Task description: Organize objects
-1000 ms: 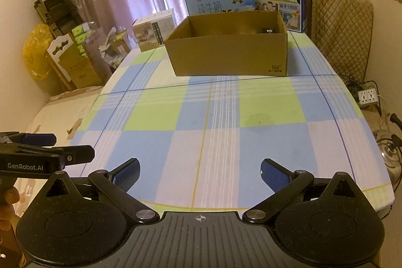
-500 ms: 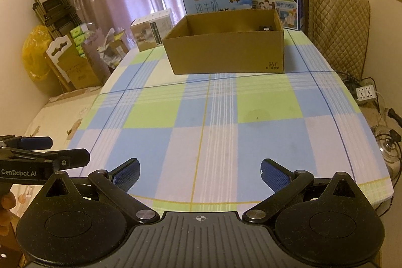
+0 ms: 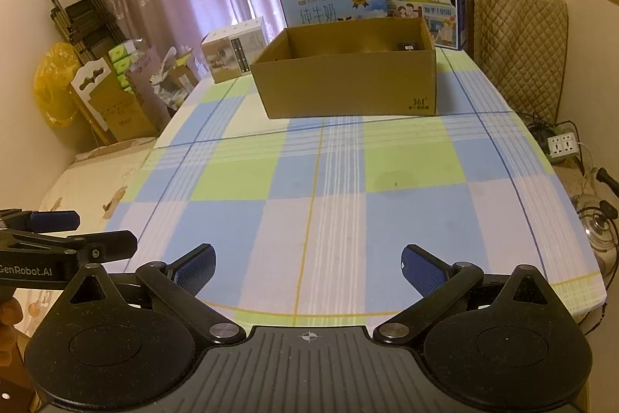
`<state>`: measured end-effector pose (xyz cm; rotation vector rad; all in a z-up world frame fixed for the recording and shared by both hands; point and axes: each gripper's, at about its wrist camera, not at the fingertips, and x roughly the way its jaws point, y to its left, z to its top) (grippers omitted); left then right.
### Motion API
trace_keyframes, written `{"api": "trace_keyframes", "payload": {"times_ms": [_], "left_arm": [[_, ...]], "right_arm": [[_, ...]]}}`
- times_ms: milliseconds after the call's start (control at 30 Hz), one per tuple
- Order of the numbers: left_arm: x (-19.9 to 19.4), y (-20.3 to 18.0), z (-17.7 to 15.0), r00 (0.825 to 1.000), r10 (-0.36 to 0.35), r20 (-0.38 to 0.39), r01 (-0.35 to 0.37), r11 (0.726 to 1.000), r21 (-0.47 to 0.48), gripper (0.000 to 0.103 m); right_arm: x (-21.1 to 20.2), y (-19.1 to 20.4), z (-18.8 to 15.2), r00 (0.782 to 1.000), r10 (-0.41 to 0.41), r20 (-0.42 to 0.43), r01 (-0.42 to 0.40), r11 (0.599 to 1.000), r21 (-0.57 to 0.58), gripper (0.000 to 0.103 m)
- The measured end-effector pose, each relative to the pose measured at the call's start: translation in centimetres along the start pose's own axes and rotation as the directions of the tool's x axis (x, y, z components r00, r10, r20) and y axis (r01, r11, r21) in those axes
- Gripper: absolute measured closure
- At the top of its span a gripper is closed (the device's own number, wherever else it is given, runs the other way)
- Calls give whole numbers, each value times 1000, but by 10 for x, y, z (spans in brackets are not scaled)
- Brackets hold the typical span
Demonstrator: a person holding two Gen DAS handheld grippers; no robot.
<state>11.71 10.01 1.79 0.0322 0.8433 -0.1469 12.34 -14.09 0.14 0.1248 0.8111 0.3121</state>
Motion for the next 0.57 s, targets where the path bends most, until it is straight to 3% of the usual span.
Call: {"api": "trace_keyframes", "payload": {"times_ms": [567], "left_arm": [[6, 0, 6, 1000, -9, 10, 9, 1000, 5, 1]], "right_arm": [[7, -3, 4, 1000, -8, -11, 8, 1000, 4, 4]]}}
